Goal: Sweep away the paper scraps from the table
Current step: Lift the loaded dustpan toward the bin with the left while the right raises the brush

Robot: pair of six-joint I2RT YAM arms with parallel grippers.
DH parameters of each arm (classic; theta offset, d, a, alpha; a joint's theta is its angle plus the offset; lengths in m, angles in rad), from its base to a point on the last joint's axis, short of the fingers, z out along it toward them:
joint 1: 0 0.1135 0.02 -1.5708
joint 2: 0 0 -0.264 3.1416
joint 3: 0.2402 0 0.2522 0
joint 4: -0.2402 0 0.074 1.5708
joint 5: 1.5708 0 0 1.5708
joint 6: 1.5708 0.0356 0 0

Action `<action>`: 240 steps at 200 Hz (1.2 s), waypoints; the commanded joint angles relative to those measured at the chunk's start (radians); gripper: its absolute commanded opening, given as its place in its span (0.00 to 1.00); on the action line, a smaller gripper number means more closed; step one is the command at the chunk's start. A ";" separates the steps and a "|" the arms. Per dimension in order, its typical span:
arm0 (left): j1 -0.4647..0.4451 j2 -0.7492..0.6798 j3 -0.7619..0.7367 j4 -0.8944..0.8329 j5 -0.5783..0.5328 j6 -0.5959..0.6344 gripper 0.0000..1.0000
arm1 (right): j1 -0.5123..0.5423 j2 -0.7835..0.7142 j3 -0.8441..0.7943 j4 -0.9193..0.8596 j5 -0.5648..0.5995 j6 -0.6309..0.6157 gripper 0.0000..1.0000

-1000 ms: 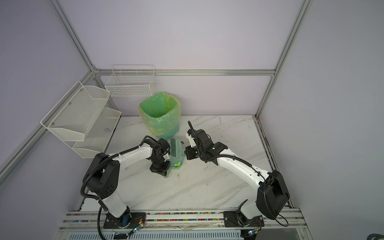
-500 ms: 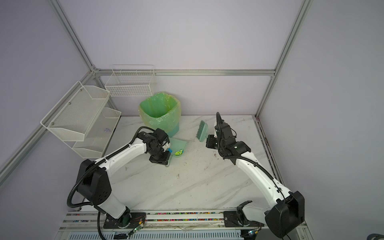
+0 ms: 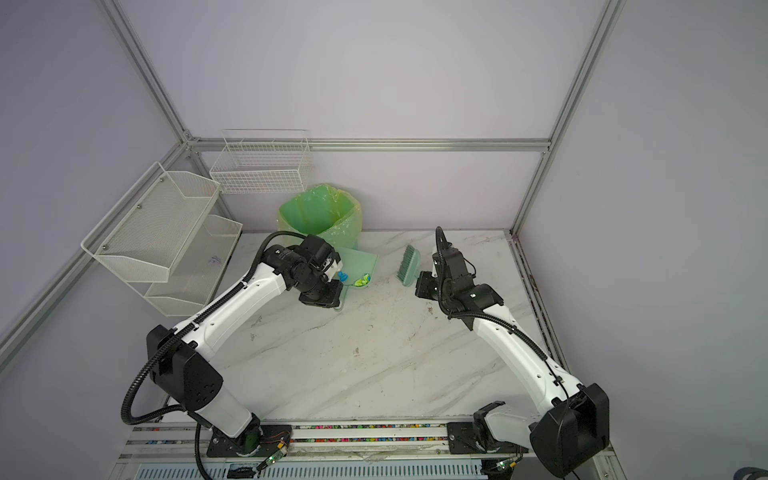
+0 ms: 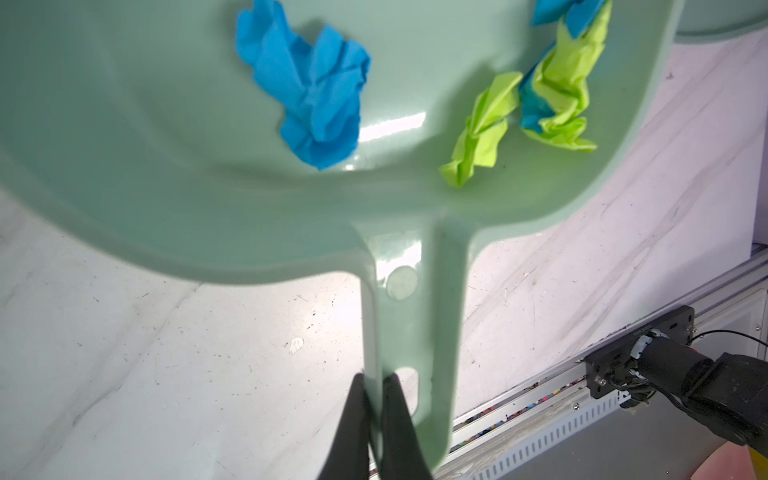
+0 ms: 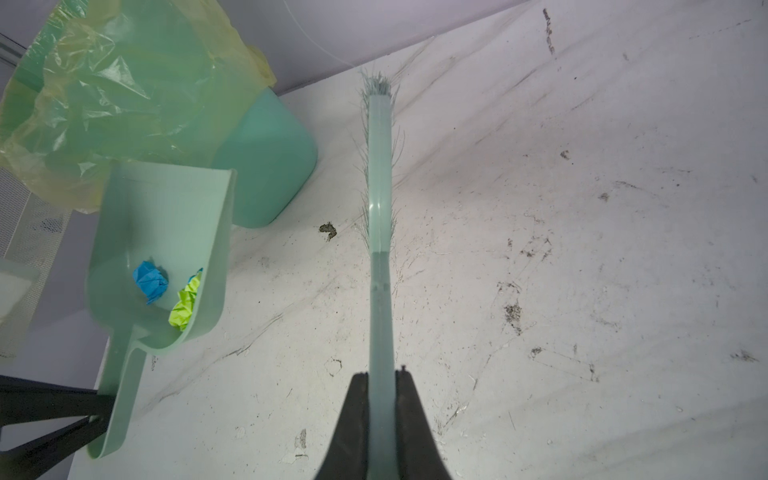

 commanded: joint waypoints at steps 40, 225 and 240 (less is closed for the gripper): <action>-0.015 0.035 0.242 -0.035 0.069 0.027 0.00 | -0.014 -0.012 -0.027 0.005 0.027 -0.001 0.00; -0.090 0.137 0.426 -0.158 -0.092 0.058 0.00 | -0.029 0.005 -0.042 0.019 0.009 -0.019 0.00; -0.088 0.155 0.483 -0.171 -0.097 0.061 0.00 | -0.030 0.001 -0.048 0.024 0.008 -0.019 0.00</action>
